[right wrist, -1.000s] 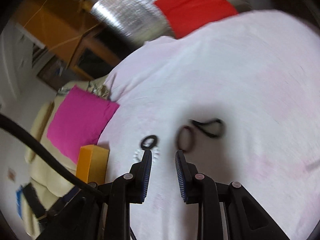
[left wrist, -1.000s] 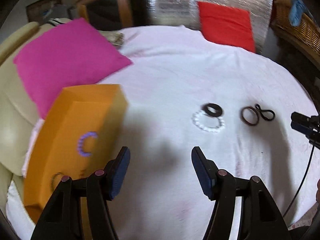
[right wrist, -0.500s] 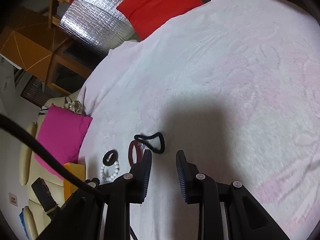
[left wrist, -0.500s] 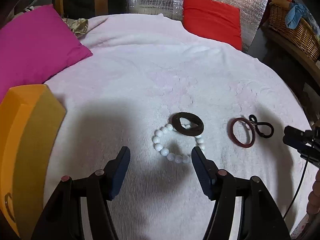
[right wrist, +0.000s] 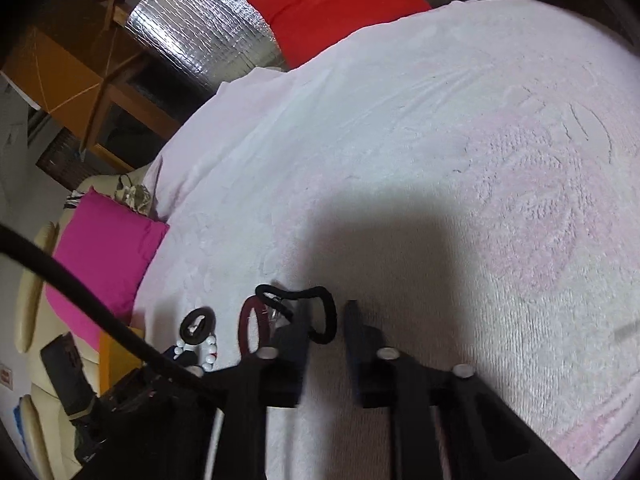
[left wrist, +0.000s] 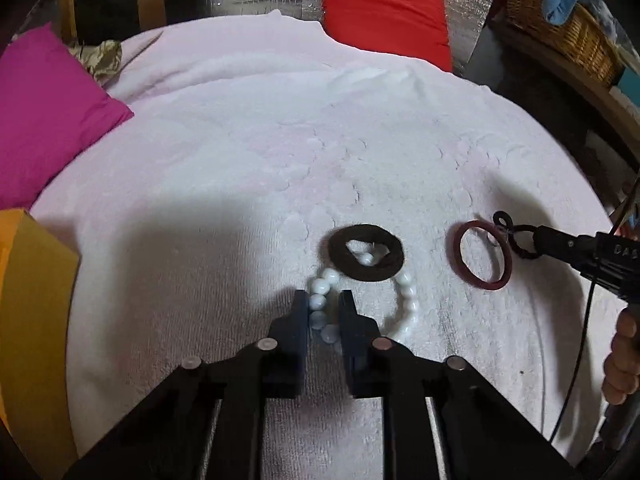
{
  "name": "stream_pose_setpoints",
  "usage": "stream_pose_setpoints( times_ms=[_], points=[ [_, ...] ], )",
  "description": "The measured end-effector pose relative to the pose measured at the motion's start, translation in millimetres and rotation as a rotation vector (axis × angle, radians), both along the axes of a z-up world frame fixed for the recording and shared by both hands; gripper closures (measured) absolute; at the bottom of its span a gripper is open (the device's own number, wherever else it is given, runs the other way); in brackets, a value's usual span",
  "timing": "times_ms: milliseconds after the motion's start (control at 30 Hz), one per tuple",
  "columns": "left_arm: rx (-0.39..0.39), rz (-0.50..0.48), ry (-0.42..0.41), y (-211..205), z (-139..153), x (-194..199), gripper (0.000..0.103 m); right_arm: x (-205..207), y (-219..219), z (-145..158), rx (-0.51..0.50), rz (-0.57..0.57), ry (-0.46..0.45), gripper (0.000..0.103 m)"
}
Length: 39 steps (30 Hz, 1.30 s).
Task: Organize jewelry
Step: 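Grasp the white bead bracelet with the left tool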
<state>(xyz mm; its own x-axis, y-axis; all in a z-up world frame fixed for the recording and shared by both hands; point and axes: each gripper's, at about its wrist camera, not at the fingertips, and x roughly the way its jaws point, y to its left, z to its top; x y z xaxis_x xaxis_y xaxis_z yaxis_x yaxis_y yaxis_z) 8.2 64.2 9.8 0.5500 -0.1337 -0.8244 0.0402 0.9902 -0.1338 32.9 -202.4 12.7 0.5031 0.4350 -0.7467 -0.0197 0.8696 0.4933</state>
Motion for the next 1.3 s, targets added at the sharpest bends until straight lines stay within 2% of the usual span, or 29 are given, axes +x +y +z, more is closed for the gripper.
stream_pose_setpoints(
  times_ms=[100, 167, 400, 667, 833, 900, 1000, 1067, 1133, 1200, 1233, 1300],
  points=[
    [-0.009, -0.014, -0.005, -0.9, 2.0, -3.9, 0.088, -2.5, -6.0, 6.2, 0.001, -0.029, -0.027, 0.096],
    [-0.048, -0.045, -0.012, -3.8, 6.7, -10.1, 0.094, -4.6, -11.6, 12.1, 0.01, -0.054, -0.046, 0.096],
    [-0.089, -0.121, -0.072, -10.4, 30.1, -40.1, 0.094, -16.8, -31.0, 31.9, 0.065, -0.103, -0.091, 0.096],
    [-0.107, -0.102, -0.088, 0.8, 40.5, -52.9, 0.094, -30.4, -37.0, 43.6, 0.074, -0.09, -0.11, 0.096],
    [-0.06, -0.08, -0.02, 2.2, 25.6, -46.8, 0.094, -30.4, -36.5, 41.5, 0.066, -0.074, -0.081, 0.096],
    [-0.022, -0.074, 0.029, 2.0, 15.2, -41.6, 0.093, -26.6, -36.7, 34.0, 0.057, -0.07, -0.049, 0.096],
    [0.007, -0.069, 0.048, 1.9, 9.3, -38.5, 0.093, -21.1, -36.2, 21.5, 0.043, -0.054, 0.007, 0.096],
    [0.01, -0.071, 0.055, 2.6, 8.5, -36.6, 0.087, -19.1, -34.6, 17.4, 0.024, -0.041, 0.025, 0.096],
    [0.01, -0.085, 0.066, 0.4, 5.7, -34.3, 0.064, -18.6, -34.6, 14.8, 0.019, -0.042, 0.041, 0.096],
    [0.012, -0.106, 0.061, -3.3, 4.3, -32.1, 0.055, -18.0, -33.2, 13.0, 0.009, -0.034, 0.053, 0.095],
    [0.028, -0.12, 0.056, -7.0, 3.6, -32.0, 0.053, -17.9, -32.4, 12.4, 0.0, -0.035, 0.056, 0.093],
    [0.054, -0.13, 0.049, -10.8, 1.6, -34.4, 0.053, -16.4, -30.9, 8.9, -0.019, -0.041, 0.068, 0.082]
  ],
)
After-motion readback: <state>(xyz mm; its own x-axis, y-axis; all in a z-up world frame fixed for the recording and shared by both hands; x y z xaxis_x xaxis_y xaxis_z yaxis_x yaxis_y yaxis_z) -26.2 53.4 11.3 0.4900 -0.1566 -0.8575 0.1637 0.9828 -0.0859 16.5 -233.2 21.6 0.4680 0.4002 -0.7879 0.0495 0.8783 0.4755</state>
